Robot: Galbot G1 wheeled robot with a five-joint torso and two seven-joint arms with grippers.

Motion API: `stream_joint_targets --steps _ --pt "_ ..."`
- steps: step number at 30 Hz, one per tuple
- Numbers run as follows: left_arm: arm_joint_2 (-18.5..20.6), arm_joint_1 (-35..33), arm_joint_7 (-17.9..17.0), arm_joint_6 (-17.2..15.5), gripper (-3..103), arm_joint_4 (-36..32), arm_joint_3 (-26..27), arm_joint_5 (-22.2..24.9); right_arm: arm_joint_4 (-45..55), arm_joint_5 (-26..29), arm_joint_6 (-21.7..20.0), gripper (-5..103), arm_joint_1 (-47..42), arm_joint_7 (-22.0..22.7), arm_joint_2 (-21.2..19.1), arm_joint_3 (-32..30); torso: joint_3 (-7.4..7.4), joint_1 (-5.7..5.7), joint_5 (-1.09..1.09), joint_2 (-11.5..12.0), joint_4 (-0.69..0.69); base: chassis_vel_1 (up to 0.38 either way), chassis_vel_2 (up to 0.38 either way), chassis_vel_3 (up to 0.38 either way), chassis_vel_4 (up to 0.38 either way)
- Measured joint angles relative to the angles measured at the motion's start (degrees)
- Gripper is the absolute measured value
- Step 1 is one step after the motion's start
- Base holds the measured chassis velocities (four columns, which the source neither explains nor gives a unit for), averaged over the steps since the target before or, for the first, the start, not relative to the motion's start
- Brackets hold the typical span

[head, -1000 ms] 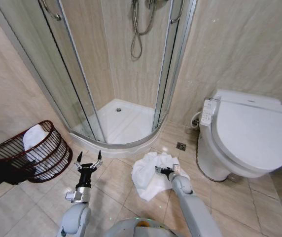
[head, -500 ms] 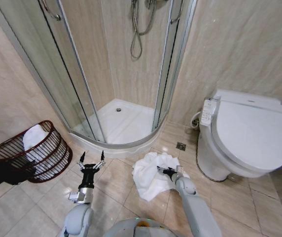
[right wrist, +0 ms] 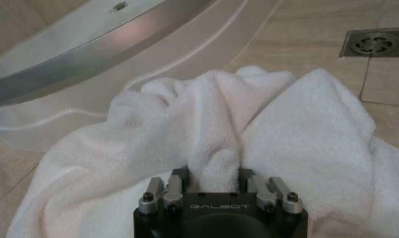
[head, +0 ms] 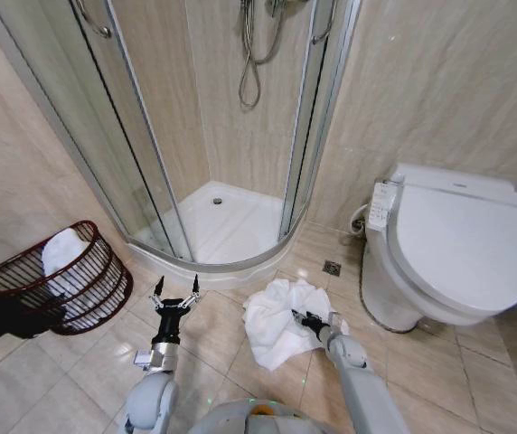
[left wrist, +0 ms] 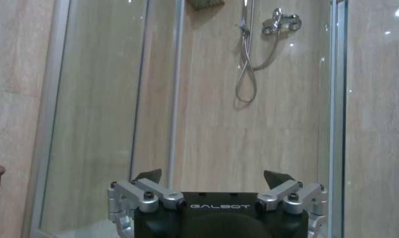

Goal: Discard the used towel into the hamper.

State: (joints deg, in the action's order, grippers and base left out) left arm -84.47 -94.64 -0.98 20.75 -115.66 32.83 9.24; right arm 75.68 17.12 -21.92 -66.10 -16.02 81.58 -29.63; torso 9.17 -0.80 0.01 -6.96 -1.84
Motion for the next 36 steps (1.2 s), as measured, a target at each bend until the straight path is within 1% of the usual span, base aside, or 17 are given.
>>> stream_joint_targets --steps 2,3,4,5,7,8,11,16,20,21,22,26,27,30,31,34,36 --pt "0.01 -0.04 -0.02 -0.16 100 0.00 -0.36 -0.14 0.00 -0.02 0.36 41 -0.19 0.01 0.00 -0.06 0.00 0.00 -0.01 0.00 0.00 0.000 0.000 0.000 0.000" --pt "0.01 -0.04 -0.02 -0.16 100 0.00 -0.36 -0.14 0.00 -0.02 0.36 41 -0.19 0.01 0.00 -0.06 0.00 0.00 -0.01 0.00 0.00 0.000 0.000 0.000 0.000" --pt "0.02 -0.05 -0.02 -0.42 100 -0.01 -0.68 -0.38 0.01 -0.03 0.53 30 -0.24 0.22 0.04 -0.06 0.00 0.00 0.00 0.00 0.00 0.000 0.000 0.000 0.000" --pt "0.04 -0.06 -0.03 -0.62 100 -0.10 -0.85 -0.47 0.01 -0.03 0.61 30 -0.24 0.60 0.11 -0.06 0.00 0.00 -0.01 0.00 0.00 0.000 0.000 0.000 0.000" --pt "0.11 -0.02 -0.03 -1.12 100 -0.46 -1.13 -0.58 -0.19 0.02 1.26 20 -0.11 1.54 0.34 0.02 0.00 0.00 0.00 0.00 0.00 0.000 0.000 0.000 0.000" --pt "0.11 -0.02 -0.03 -1.12 100 -0.46 -1.13 -0.58 -0.19 0.02 1.26 20 -0.11 1.54 0.34 0.02 0.00 0.00 0.00 0.00 0.00 0.000 0.000 0.000 0.000" --pt "0.23 0.31 -0.03 -1.88 100 -1.04 -1.33 -0.84 -0.77 -0.12 2.61 10 0.34 2.00 0.84 -0.11 0.00 0.00 0.00 0.00 0.00 0.000 0.000 0.000 0.000" --pt "0.37 0.47 -0.03 -2.47 100 -1.56 -1.51 -0.89 0.18 0.13 3.09 9 0.21 2.55 0.89 -0.53 0.00 0.00 0.00 0.00 0.00 0.000 0.000 0.000 0.000" --pt "0.46 0.44 -0.05 -2.70 100 -1.85 -1.66 -0.90 3.98 -0.37 5.32 9 -1.48 3.54 0.76 -1.18 0.00 0.00 0.00 0.00 0.00 0.000 0.000 0.000 0.000" --pt "0.43 0.36 -0.06 -2.70 100 -1.86 -1.76 -0.91 5.56 -1.63 7.17 9 -2.31 3.99 0.76 -1.44 0.00 0.00 0.00 0.00 0.00 0.000 0.000 0.000 0.000" --pt "0.43 0.36 -0.06 -2.70 100 -1.86 -1.76 -0.91 5.56 -1.63 7.17 9 -2.31 3.99 0.76 -1.44 0.00 0.00 0.00 0.00 0.00 0.000 0.000 0.000 0.000" --pt "-0.09 -0.27 -0.24 -2.17 100 -2.03 -2.52 -1.15 13.14 -11.41 15.31 9 -5.88 5.66 0.72 -2.76 0.00 0.00 0.00 0.00 0.01 0.000 0.000 0.000 0.000" --pt "-0.09 -0.27 -0.24 -2.17 100 -2.03 -2.52 -1.15 13.14 -11.41 15.31 9 -5.88 5.66 0.72 -2.76 0.00 0.00 0.00 0.00 0.01 0.000 0.000 0.000 0.000" --pt "-0.41 -0.93 -0.53 -1.57 100 -2.41 -2.99 -1.27 20.23 -15.06 18.06 9 -8.21 6.47 0.00 -3.48 0.00 0.00 -0.02 0.00 0.01 0.000 0.000 0.000 0.000" --pt "-0.41 -0.93 -0.53 -1.57 100 -2.41 -2.99 -1.27 20.23 -15.06 18.06 9 -8.21 6.47 0.00 -3.48 0.00 0.00 -0.02 0.00 0.01 0.000 0.000 0.000 0.000" --pt "-0.46 -1.68 -0.94 -1.21 100 -2.99 -2.95 -1.21 29.80 -15.81 18.30 9 -10.42 8.14 -1.44 -4.23 0.00 0.00 0.00 0.00 0.00 0.000 0.000 0.000 0.000" --pt "-0.45 -1.83 -0.98 -1.14 100 -3.16 -2.82 -1.15 32.10 -15.53 18.08 9 -10.86 8.60 -1.90 -4.45 0.00 0.00 -0.01 0.00 0.00 0.000 0.000 0.000 0.000"
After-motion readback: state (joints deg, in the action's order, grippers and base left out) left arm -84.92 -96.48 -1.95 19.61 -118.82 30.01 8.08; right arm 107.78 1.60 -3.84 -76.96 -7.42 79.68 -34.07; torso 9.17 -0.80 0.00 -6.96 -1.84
